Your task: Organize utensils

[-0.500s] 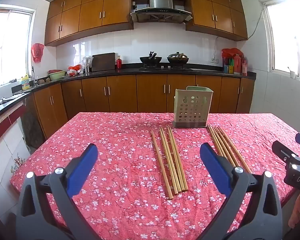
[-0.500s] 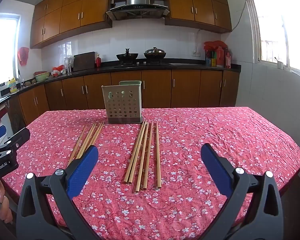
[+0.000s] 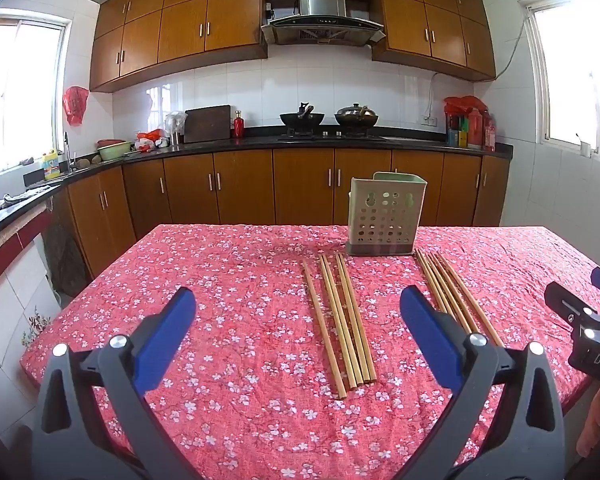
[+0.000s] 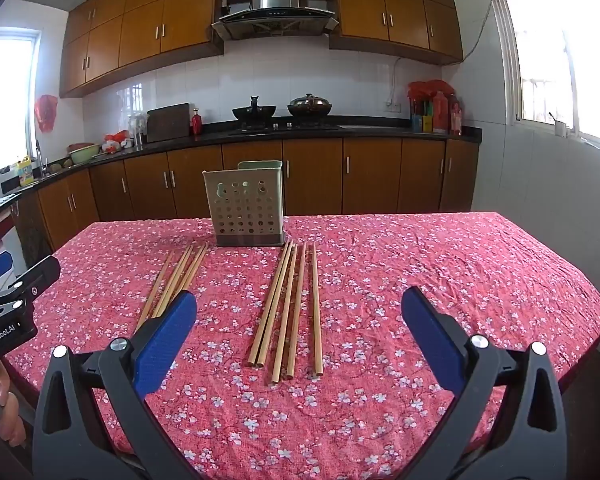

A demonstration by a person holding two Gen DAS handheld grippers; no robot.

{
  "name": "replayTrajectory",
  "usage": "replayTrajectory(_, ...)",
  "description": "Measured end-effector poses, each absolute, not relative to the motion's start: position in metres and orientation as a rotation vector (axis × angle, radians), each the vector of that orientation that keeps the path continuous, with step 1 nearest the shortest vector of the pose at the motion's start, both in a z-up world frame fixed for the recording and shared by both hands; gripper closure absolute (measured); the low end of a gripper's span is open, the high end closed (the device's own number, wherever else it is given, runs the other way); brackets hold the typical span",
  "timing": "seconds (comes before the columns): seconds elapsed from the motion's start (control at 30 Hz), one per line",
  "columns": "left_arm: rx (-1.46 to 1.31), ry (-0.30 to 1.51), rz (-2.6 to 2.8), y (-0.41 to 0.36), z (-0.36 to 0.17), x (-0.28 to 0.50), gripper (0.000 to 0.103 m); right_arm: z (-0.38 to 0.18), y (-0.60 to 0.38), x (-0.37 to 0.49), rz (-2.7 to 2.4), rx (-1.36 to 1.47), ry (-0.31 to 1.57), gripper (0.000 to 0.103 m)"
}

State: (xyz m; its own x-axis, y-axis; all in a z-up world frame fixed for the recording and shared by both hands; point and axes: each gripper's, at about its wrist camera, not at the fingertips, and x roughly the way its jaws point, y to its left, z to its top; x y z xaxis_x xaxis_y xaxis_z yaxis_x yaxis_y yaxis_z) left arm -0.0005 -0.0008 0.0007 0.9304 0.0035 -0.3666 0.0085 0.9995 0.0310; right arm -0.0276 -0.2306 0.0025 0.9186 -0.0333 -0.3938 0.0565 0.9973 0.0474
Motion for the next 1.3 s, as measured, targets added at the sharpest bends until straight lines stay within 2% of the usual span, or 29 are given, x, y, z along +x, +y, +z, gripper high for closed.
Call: replayTrajectory(1.3,0.032,0.379,-0.005,-0.0006,-0.0021,0.0001,0.004,0.0016,-0.2319,-0.0267,-0.045,0.064,0.406,0.002)
